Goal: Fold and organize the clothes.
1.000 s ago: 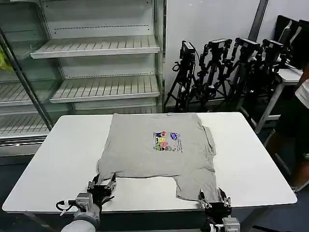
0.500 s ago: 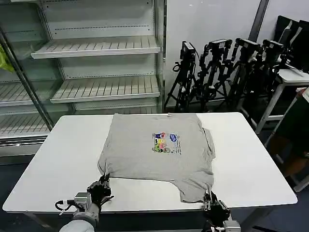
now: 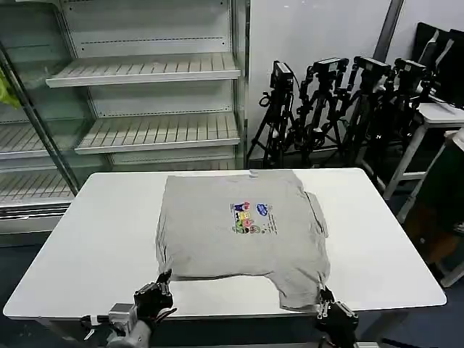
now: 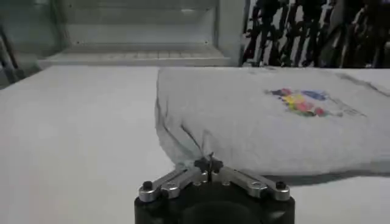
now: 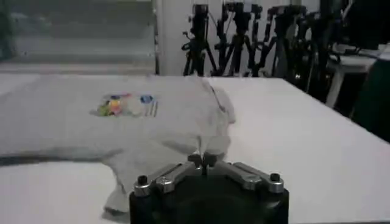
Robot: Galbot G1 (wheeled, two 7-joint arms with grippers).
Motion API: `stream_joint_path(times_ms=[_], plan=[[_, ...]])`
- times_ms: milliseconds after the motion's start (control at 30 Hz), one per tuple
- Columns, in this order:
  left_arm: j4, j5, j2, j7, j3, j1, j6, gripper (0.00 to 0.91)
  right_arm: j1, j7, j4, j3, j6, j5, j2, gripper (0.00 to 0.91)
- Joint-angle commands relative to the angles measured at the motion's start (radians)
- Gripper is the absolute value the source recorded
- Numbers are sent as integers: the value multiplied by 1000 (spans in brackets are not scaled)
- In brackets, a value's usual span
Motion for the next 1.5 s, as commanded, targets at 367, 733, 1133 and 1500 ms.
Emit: stream_joint_path(times_ms=[367,733,1133,1500], plan=[[-127,57,43,26,-35,85,-15,20,78,15,54,25,55,62,-23,0],[110,29,162,57,10,-147,-16,20,409,37,-206,-14,8,169,-75,0],[259,-19,226,67,68,-374,-3,20,654,50,-383,-77,-36,227,-100,0],[347,-11,230,65,130,-455,7,907,758,46,-532,-166,-75,208,-127,282]])
